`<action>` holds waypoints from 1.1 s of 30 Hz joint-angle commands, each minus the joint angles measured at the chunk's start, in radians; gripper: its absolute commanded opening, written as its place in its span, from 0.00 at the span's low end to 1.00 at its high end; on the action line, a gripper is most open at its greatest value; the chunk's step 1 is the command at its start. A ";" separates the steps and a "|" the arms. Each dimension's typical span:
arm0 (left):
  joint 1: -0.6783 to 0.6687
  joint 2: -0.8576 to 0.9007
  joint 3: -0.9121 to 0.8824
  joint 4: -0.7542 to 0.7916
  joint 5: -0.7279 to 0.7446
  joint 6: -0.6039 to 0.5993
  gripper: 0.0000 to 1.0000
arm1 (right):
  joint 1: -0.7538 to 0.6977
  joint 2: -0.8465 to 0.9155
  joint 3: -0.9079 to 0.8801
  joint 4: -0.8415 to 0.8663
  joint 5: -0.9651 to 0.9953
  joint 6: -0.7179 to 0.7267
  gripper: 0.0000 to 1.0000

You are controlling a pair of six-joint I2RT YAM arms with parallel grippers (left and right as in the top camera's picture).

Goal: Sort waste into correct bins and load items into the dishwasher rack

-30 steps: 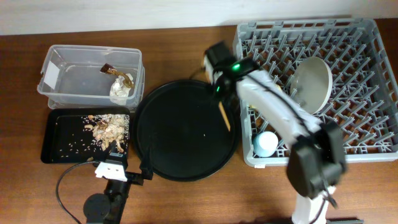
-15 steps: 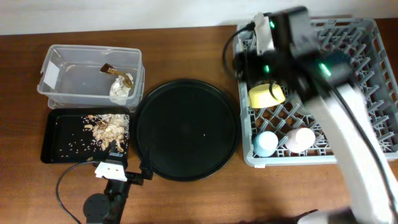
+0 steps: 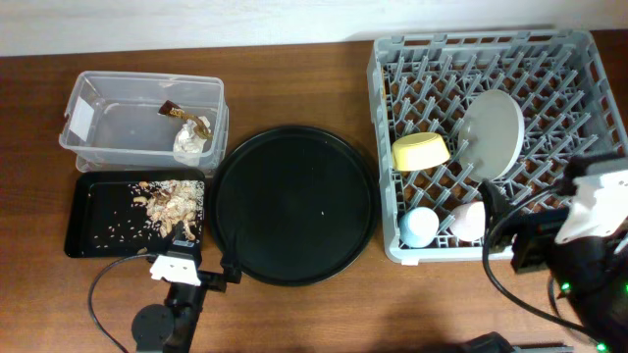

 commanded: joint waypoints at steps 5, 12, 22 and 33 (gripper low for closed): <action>0.005 -0.007 -0.003 -0.004 0.011 0.009 0.99 | -0.171 -0.532 -0.900 0.438 -0.187 0.006 0.99; 0.005 -0.007 -0.003 -0.004 0.011 0.009 0.99 | -0.220 -0.763 -1.447 1.016 -0.216 0.006 0.99; 0.005 -0.007 -0.003 -0.004 0.011 0.009 1.00 | -0.220 -0.761 -1.462 1.047 -0.216 0.006 0.99; 0.005 -0.007 -0.003 -0.004 0.011 0.009 0.99 | -0.220 -0.761 -1.462 1.048 -0.216 0.006 0.99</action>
